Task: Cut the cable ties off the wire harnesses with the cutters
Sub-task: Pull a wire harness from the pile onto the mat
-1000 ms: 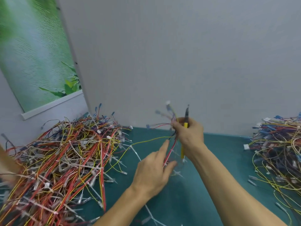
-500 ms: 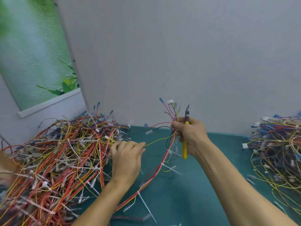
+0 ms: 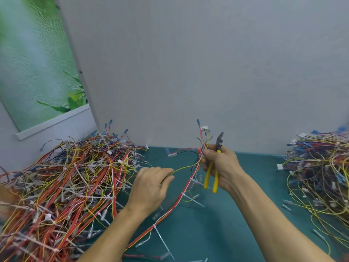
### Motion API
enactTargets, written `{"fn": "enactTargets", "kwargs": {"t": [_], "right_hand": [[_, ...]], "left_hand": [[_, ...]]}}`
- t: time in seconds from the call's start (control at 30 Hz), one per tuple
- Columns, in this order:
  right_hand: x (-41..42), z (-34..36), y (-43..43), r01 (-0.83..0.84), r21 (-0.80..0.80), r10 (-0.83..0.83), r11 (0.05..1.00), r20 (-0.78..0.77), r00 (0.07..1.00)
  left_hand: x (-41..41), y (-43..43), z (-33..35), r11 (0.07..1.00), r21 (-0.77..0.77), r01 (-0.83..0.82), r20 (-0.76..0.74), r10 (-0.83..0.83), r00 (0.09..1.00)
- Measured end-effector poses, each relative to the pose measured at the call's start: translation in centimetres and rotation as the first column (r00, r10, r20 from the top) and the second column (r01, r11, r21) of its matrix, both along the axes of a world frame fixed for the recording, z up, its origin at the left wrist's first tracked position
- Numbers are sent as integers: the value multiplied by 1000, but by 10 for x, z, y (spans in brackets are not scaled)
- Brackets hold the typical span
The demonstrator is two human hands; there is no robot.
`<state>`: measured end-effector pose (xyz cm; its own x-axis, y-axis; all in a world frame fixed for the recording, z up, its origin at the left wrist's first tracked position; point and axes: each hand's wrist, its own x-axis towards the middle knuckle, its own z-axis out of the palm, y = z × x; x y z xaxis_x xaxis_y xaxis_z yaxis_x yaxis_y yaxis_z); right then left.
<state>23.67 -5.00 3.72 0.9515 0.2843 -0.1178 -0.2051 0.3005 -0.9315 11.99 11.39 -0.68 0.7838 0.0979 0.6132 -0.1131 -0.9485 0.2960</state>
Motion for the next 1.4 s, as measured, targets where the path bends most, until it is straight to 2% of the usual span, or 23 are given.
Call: {"fn": "enactTargets", "kwargs": {"t": [0.2,0.37,0.43,0.5,0.57,0.67,0.73,0.8,0.9,0.97,1.03,1.13,1.23,1.3,1.33,1.4], "right_hand": [[-1,-4,-4,-71,49,72,996,0,997],[-6,-6,-4,-134,14,133,991,49,990],[-6,-7,-3,-131,14,130,991,54,990],[-6,-7,-3,-140,8,139,990,67,988],[-6,-7,-4,-150,-1,149,989,76,986],[-6,-7,-4,-150,0,149,989,74,986],[-7,-7,-3,-151,2,150,989,69,986],[-8,-8,-2,-150,-13,151,989,68,986],[-11,-11,1,-149,-25,150,989,68,986],[-14,-14,4,-158,-33,160,987,69,985],[-17,-17,9,-170,-58,174,984,77,982],[-21,-18,17,-175,-100,184,979,85,979],[-21,-17,19,-168,-101,177,981,86,980],[-20,-17,16,-163,-100,172,981,86,981],[-20,-17,15,-165,-99,173,981,86,981],[-21,-17,14,-171,-97,179,981,84,980]], "left_hand": [[10,-11,11,991,-125,51,27,-48,998],[7,-7,6,988,-129,85,-41,-91,995],[5,-2,3,987,-162,-10,43,17,999],[5,9,2,963,-201,-177,159,210,965],[7,23,5,909,-233,-345,127,380,916],[8,43,9,855,-120,-504,-57,501,863],[7,51,9,849,-55,-526,-96,520,849],[4,54,10,856,-12,-517,-62,515,855],[3,56,16,877,50,-478,96,473,876],[5,54,23,901,110,-420,227,389,893],[6,50,25,925,156,-347,275,296,915],[5,48,18,951,53,-304,210,287,935],[1,60,10,904,-12,-428,7,428,904],[-3,71,8,889,-26,-458,-73,455,887],[-6,74,11,891,-68,-449,-85,443,893],[-10,80,23,877,-245,-414,-137,392,910]]}}
